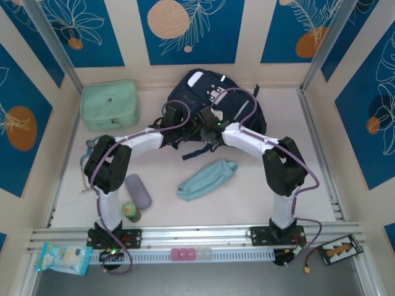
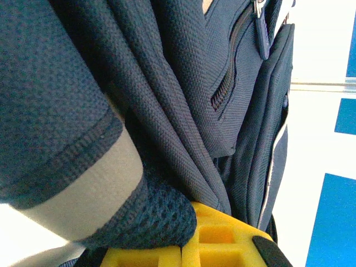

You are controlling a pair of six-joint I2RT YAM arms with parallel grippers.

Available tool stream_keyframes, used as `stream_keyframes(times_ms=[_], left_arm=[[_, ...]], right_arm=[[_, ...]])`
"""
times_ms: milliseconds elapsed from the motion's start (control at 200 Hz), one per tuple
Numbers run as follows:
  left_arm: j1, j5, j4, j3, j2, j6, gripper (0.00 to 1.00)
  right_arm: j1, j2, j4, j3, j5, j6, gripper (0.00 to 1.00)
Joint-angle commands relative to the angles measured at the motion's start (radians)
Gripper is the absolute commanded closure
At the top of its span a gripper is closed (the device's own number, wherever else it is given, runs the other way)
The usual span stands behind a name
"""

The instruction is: Pack books, pencil case, and school supplies into a backpack

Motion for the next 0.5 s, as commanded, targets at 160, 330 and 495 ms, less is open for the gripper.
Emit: stream_keyframes(times_ms=[160, 330, 495], left_arm=[[-0.029, 0.057, 0.061, 0.015, -0.076, 0.005, 1.00], [-0.024, 0.046, 0.053, 0.020, -0.074, 0.017, 1.00], [-0.017, 0.042, 0.048, 0.020, -0.073, 0.023, 1.00]], right_arm=[[-0.009, 0.006, -0.076, 0.032, 0.177, 0.083, 0.84], [-0.018, -0.053, -0.057, -0.047, 0.143, 0.073, 0.88], [-0.038, -0.132, -0.028, -0.149, 0.121, 0.058, 0.88]])
